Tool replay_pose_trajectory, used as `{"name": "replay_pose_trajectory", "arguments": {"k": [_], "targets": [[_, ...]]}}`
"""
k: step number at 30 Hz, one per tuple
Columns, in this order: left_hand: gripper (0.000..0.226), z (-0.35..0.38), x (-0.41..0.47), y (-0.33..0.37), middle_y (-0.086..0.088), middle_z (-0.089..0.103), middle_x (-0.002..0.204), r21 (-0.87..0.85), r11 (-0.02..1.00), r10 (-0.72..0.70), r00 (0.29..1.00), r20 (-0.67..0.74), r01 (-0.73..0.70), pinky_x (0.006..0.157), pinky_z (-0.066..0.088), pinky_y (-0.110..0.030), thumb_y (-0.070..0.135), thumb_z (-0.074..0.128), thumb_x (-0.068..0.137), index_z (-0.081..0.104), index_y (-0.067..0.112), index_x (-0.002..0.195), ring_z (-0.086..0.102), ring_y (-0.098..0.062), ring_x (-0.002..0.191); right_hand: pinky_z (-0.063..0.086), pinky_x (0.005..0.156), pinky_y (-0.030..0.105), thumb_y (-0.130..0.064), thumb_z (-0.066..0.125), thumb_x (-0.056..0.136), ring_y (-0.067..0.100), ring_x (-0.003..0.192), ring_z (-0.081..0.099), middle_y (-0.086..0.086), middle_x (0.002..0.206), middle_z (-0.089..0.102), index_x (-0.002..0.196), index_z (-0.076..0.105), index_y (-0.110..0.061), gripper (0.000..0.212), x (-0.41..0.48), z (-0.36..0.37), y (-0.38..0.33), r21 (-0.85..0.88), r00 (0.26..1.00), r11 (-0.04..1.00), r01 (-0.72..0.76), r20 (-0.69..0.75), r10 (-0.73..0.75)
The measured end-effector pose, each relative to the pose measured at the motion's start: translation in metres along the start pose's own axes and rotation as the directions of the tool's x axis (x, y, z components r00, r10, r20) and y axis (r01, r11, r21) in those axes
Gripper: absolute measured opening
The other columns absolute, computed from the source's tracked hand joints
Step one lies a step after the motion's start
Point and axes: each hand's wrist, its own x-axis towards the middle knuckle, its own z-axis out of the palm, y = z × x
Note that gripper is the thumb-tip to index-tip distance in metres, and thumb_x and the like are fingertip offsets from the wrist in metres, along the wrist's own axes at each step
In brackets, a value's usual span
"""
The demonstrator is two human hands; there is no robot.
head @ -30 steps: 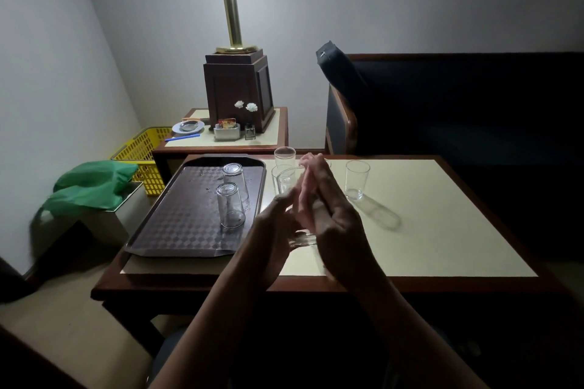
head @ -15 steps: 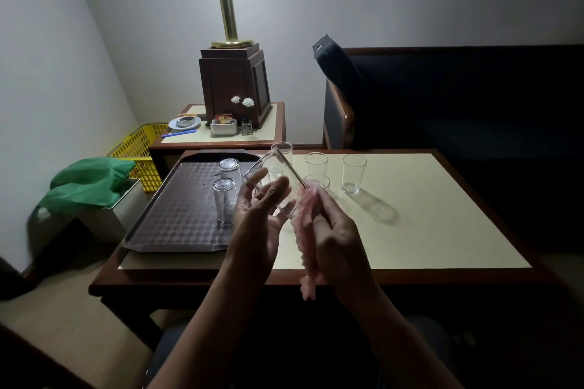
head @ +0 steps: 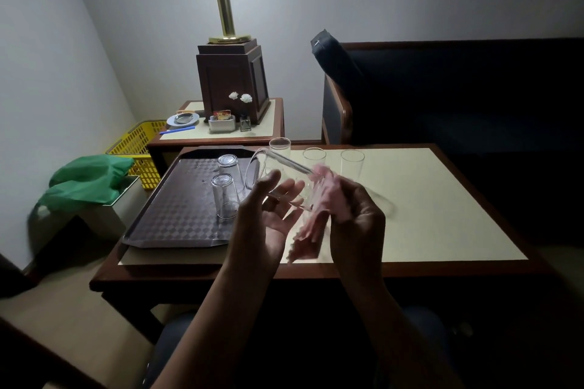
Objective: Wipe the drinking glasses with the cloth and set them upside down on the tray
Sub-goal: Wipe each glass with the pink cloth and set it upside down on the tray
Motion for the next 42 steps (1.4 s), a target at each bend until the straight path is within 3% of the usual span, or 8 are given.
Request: {"name": "replay_pose_trajectory", "arguments": {"k": [9,12,15,20,24,30,37,42], "targets": [[0.045,-0.005,0.003,0.002,-0.024,0.063,0.137,0.073,0.996,0.054,0.998,0.014,-0.055,0.095,0.061,-0.043,0.022,0.073,0.089,0.060,0.003,0.128,0.066,-0.035,0.124,0.060,0.095,0.023,-0.030,0.053,0.094,0.002,0.123,0.064,-0.013,0.136,0.066,0.124,0.069,-0.031,0.034,-0.003,-0.004,-0.017,-0.256,0.934,0.898,0.357,0.110,-0.340],[0.060,-0.007,0.004,0.009,-0.020,0.065,0.137,0.121,0.987,0.090,0.986,0.142,-0.107,0.102,0.057,-0.043,0.019,0.070,0.091,0.049,0.003,0.145,0.064,-0.036,0.127,0.059,0.082,0.022,-0.034,0.050,0.105,0.005,0.102,0.070,-0.006,0.123,0.075,0.113,0.067,-0.047,0.023,0.009,-0.006,-0.033,-0.008,0.969,1.000,0.029,0.244,-0.026],[0.067,-0.007,0.011,0.015,-0.025,0.062,0.139,0.127,0.979,0.123,0.963,0.241,-0.157,0.110,0.049,-0.045,0.014,0.066,0.086,0.045,0.002,0.148,0.060,-0.039,0.131,0.050,0.057,0.022,-0.011,0.047,0.110,0.012,0.068,0.063,-0.008,0.074,0.070,0.091,0.063,-0.028,0.030,0.013,-0.017,-0.021,0.128,0.938,0.955,-0.267,0.260,0.228],[0.068,-0.010,0.023,0.020,-0.007,0.069,0.136,0.325,0.927,0.084,0.948,0.308,-0.188,0.112,0.044,-0.042,0.017,0.066,0.083,0.043,0.015,0.147,0.064,-0.023,0.129,0.061,0.081,0.036,-0.052,0.058,0.098,0.018,0.092,0.077,-0.002,0.093,0.079,0.108,0.071,-0.025,0.032,0.018,-0.020,-0.020,0.258,0.861,0.877,-0.406,0.430,0.272],[0.050,-0.006,0.022,0.017,-0.001,0.073,0.128,0.292,0.950,0.028,0.964,0.264,-0.108,0.102,0.055,-0.038,0.032,0.067,0.088,0.054,0.017,0.134,0.068,-0.021,0.123,0.064,0.081,0.037,-0.070,0.077,0.073,0.020,0.105,0.076,-0.003,0.116,0.076,0.126,0.068,-0.031,0.066,0.013,-0.016,-0.023,0.185,0.914,0.950,-0.253,0.366,0.173],[0.055,-0.001,0.016,0.009,-0.014,0.067,0.134,0.194,0.980,-0.065,0.995,0.074,0.050,0.104,0.051,-0.046,0.046,0.073,0.084,0.062,0.009,0.123,0.064,-0.028,0.125,0.065,0.084,0.032,-0.050,0.077,0.074,0.006,0.112,0.068,-0.020,0.126,0.065,0.124,0.059,-0.030,0.057,-0.005,-0.004,-0.004,-0.177,0.953,0.945,0.276,0.179,-0.245],[0.060,-0.013,0.018,0.010,-0.007,0.060,0.148,0.159,0.985,0.027,0.961,0.275,-0.073,0.118,0.037,-0.046,0.034,0.046,0.096,0.047,0.010,0.152,0.054,-0.026,0.140,0.063,0.083,0.039,-0.047,0.092,0.065,0.022,0.105,0.076,0.002,0.119,0.074,0.119,0.067,-0.033,0.062,0.005,-0.009,-0.013,0.295,0.906,0.888,-0.353,0.343,0.246],[0.062,-0.007,0.016,0.009,-0.015,0.059,0.147,0.204,0.976,0.035,0.978,0.208,-0.078,0.110,0.049,-0.044,0.037,0.057,0.092,0.048,0.010,0.148,0.061,-0.029,0.133,0.066,0.079,0.033,-0.050,0.084,0.072,0.011,0.102,0.074,-0.019,0.117,0.070,0.121,0.062,-0.035,0.056,-0.004,-0.003,-0.015,-0.118,0.987,0.988,0.099,0.140,-0.082]]}}
